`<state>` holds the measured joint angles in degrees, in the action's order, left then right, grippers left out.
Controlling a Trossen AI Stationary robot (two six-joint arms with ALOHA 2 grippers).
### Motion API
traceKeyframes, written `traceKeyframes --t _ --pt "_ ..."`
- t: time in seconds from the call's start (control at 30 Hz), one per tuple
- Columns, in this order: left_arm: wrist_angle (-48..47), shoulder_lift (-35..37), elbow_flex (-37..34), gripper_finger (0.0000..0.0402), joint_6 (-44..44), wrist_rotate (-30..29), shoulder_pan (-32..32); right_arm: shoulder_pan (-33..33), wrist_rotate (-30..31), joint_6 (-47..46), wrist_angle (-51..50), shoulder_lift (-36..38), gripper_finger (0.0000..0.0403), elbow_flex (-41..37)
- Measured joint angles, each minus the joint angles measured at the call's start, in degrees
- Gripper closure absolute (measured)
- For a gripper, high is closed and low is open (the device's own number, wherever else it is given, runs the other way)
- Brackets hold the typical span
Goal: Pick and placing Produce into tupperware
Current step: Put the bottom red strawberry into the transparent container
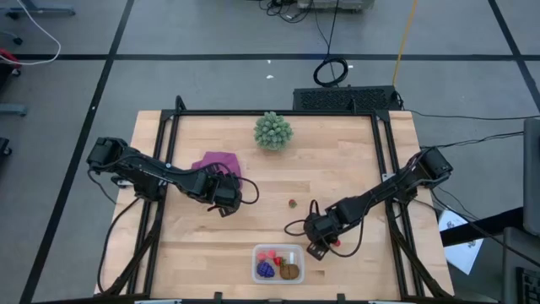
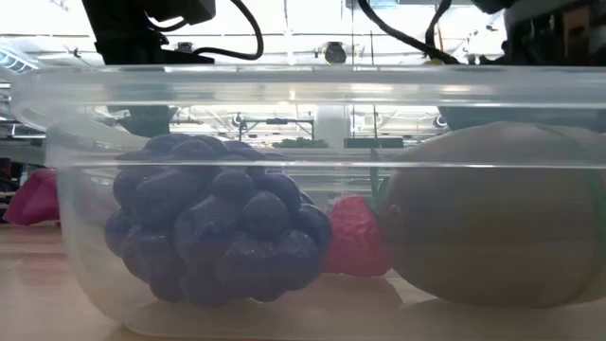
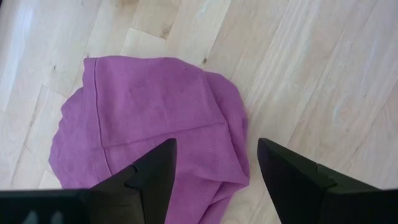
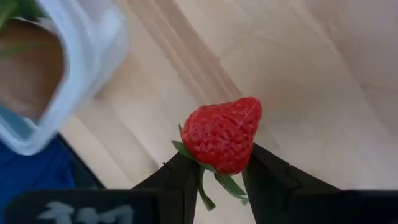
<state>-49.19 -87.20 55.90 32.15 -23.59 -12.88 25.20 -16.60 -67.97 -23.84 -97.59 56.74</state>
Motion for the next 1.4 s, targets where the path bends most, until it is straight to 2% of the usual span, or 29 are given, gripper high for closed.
traceKeyframes --t 0.3,0.4,0.53,0.73,1.07,1.2,1.4 --pt "-0.2 0.0 0.0 0.0172 -0.1 0.0 0.0 -0.7 0.2 1.3 1.0 3.0 0.0302 0.0" --pt "-0.3 0.0 0.0 0.0172 -0.1 0.0 0.0 -1.0 1.9 1.7 1.9 5.4 0.0302 0.0" --pt "-0.4 0.0 0.0 0.0172 -0.1 0.0 0.0 -1.2 3.3 3.2 5.8 8.3 0.0302 0.0" --pt "-0.5 0.0 0.0 0.0172 0.0 0.0 0.0 -1.2 3.3 6.4 18.0 9.0 0.0302 0.1" --pt "-0.5 0.0 0.0 0.0172 0.1 -0.5 0.0 -1.2 3.5 7.2 19.4 8.9 0.0302 0.3" --pt "-0.5 0.0 0.0 0.0172 0.0 -0.5 0.0 -1.1 3.4 9.1 19.5 6.6 0.0302 3.9" --pt "-0.5 0.0 0.0 0.0172 0.1 -0.5 0.0 -1.0 0.0 14.3 17.8 -1.2 0.0302 14.8"
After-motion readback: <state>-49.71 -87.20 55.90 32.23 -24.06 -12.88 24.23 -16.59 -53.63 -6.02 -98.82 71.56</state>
